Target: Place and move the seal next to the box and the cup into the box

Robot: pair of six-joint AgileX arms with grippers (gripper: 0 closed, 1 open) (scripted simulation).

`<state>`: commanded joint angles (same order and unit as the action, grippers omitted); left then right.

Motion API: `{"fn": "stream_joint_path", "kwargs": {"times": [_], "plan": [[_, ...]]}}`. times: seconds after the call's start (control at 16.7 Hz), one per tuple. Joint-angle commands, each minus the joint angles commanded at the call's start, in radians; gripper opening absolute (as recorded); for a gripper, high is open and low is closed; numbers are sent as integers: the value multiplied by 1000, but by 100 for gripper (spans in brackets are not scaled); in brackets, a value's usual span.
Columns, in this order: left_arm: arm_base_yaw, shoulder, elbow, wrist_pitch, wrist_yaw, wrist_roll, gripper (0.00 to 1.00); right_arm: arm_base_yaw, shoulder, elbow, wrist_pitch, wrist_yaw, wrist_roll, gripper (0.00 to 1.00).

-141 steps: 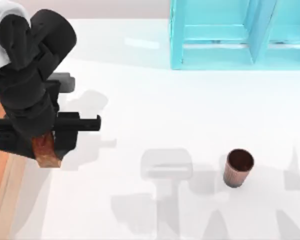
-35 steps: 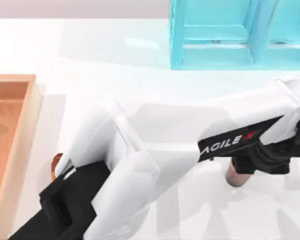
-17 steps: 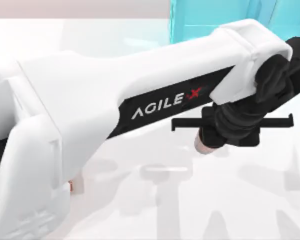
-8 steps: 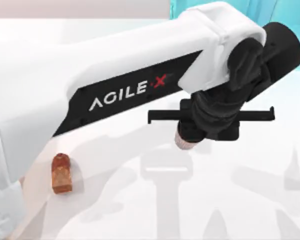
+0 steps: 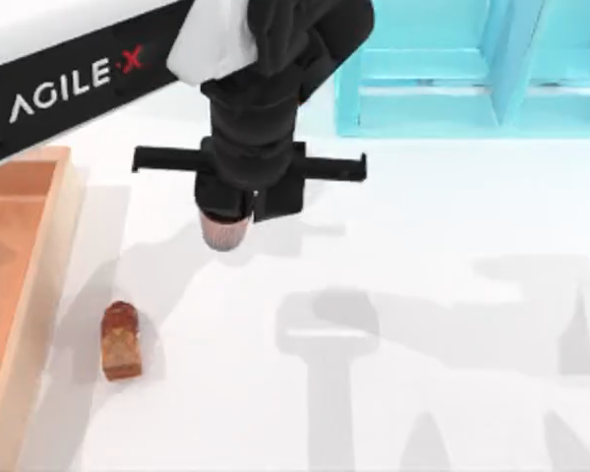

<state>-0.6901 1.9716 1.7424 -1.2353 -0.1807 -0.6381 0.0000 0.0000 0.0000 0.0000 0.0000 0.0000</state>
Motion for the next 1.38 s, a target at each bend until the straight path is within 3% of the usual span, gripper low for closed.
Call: {"fn": "stream_joint_path", "kwargs": {"times": [0.6,0.84,1.02,1.38], "plan": [[718,-345,-418,-54,154,695,0,0,0,0,0,0,0,100],[939,-459,-552,-64,202,909,0,0,0,0,0,0,0,100],[1023,-503,-603,-67,221,991,0,0,0,0,0,0,0,100],[1026,-502,-607,-64,220,999,0,0,0,0,0,0,0,100]]}}
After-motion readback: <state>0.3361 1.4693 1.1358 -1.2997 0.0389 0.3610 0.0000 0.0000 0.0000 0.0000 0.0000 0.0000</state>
